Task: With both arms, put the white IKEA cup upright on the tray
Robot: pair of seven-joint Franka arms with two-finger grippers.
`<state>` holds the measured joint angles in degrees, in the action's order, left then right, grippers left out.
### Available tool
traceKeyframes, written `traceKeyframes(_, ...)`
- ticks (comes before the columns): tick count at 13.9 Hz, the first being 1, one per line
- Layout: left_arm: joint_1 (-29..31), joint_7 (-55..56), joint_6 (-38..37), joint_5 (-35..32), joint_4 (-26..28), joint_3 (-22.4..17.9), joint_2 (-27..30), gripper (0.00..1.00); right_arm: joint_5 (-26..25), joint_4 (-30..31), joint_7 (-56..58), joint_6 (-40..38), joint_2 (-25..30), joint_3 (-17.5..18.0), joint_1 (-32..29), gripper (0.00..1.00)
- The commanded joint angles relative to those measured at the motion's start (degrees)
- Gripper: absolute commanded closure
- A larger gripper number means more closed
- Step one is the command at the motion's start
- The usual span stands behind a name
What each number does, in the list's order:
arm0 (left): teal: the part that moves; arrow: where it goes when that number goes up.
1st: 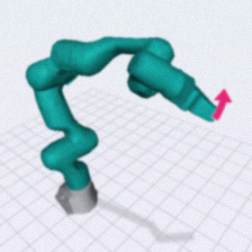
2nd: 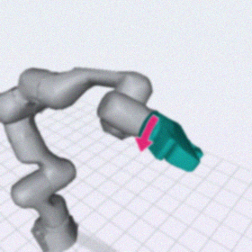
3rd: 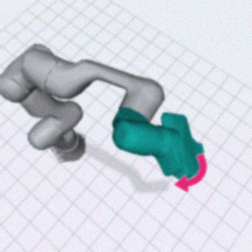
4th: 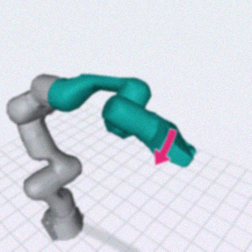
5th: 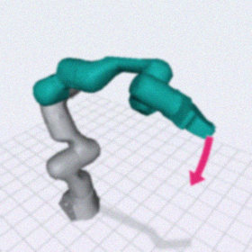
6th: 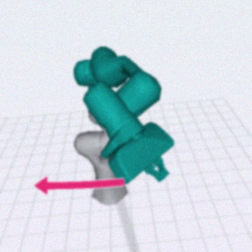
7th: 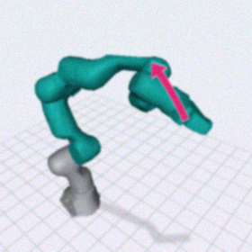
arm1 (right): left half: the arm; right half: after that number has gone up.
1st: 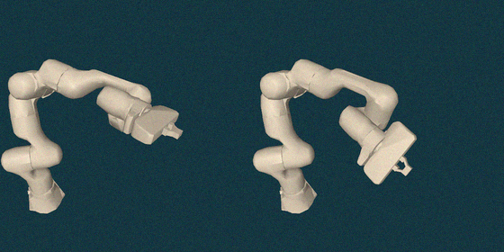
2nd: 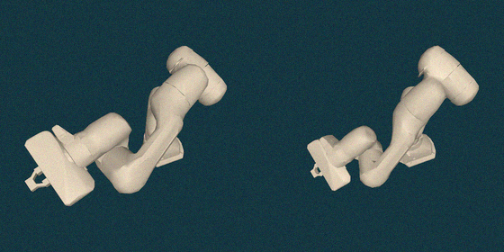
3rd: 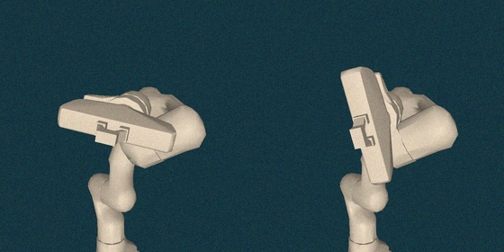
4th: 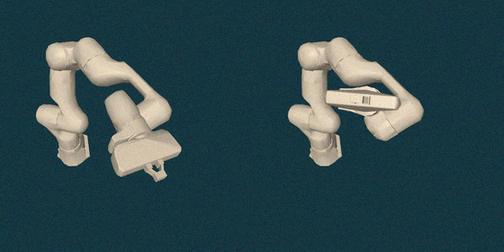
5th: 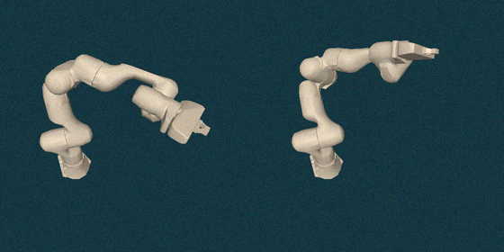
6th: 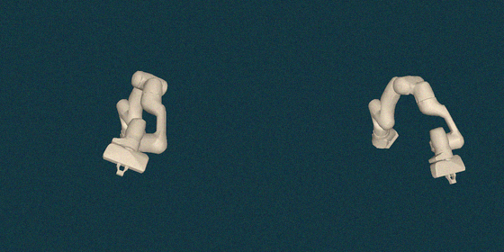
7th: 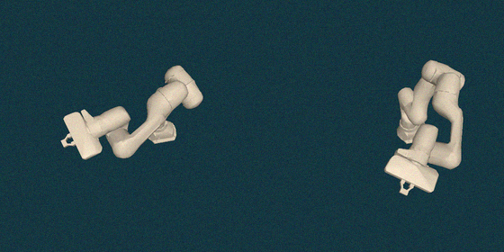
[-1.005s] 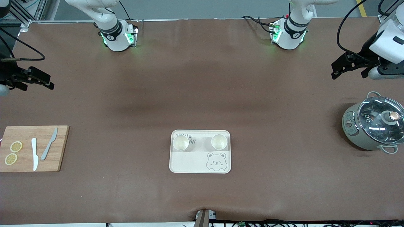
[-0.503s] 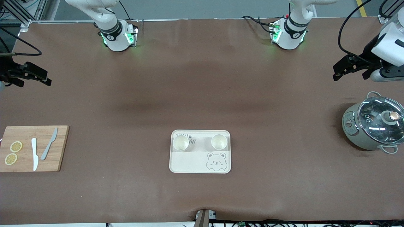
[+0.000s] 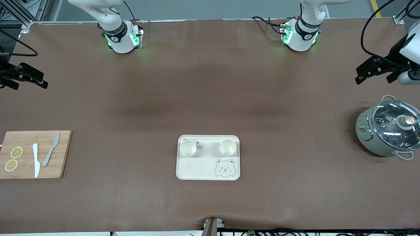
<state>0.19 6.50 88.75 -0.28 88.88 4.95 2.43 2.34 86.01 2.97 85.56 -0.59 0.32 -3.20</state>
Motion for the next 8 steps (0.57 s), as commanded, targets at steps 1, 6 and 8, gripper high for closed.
traceKeyframes(1,0.25,-0.53,-1.56,0.55,-0.38,0.5,0.73,0.0,-0.94,-0.58,0.73,-0.84,0.33,0.64,-0.58,0.0)
traceKeyframes(6,0.25,-0.62,-5.25,-0.15,-2.75,0.42,0.64,0.0,-1.11,-0.58,0.55,-0.84,0.33,0.64,-0.66,0.0)
traceKeyframes(8,0.25,-0.97,-5.25,-0.16,-2.84,0.24,0.56,0.0,-1.46,-0.58,0.64,-0.75,0.33,0.73,-0.58,0.0)
